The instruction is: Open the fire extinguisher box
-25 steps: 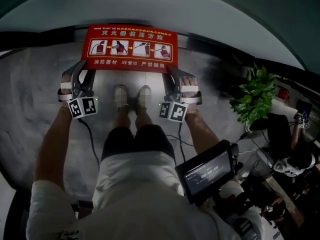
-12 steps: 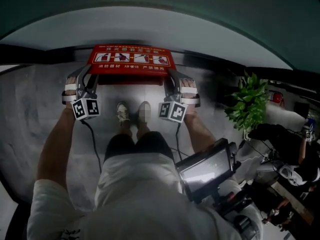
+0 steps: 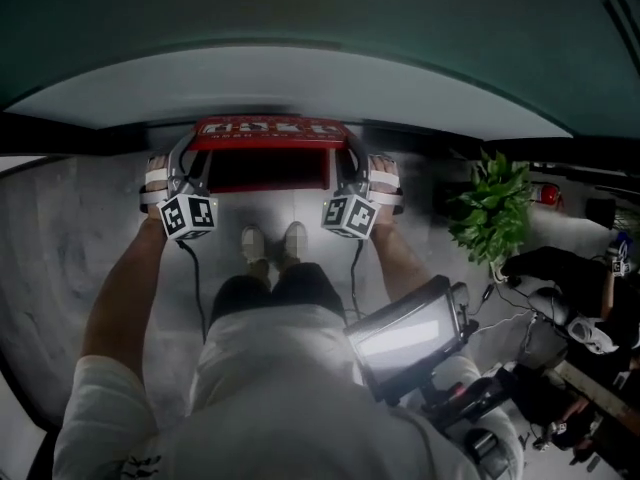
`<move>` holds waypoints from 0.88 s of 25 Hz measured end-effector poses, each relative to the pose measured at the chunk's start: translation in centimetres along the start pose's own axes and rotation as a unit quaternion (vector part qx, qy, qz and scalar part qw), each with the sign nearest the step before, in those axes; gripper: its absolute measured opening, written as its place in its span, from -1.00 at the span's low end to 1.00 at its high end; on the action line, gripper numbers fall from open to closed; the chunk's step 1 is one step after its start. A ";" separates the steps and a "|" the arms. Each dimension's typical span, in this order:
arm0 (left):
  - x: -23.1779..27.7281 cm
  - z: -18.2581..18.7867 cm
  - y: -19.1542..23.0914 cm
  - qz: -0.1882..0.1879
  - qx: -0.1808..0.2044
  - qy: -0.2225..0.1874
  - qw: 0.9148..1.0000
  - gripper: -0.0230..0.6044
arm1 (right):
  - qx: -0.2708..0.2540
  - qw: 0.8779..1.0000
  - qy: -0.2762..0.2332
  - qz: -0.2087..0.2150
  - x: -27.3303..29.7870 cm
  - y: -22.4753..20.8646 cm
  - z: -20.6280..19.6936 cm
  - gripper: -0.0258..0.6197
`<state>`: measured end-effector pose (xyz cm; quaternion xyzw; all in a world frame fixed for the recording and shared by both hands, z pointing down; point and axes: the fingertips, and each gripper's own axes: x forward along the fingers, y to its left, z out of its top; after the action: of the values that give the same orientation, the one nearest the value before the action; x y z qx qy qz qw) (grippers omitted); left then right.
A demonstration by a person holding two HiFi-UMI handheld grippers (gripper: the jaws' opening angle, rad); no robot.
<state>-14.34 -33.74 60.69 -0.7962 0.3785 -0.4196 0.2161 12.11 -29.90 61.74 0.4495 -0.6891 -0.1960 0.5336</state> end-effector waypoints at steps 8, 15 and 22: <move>1.9 1.0 2.4 0.035 -0.012 0.014 0.999 -0.35 | 0.009 1.000 -0.008 -0.027 1.9 -2.3 0.3 -0.55; 3.4 0.3 5.8 0.061 -0.028 0.040 0.997 -0.33 | -0.002 0.999 -0.028 -0.034 3.7 -4.7 2.8 -0.58; 5.0 0.5 8.3 0.078 -0.040 0.054 0.995 -0.31 | 0.001 0.999 -0.031 -0.036 6.2 -6.6 3.6 -0.61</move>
<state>-15.64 -42.84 57.48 -0.7486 0.4668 -0.4284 0.1955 11.34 -39.21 58.97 0.4683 -0.6888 -0.2284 0.5041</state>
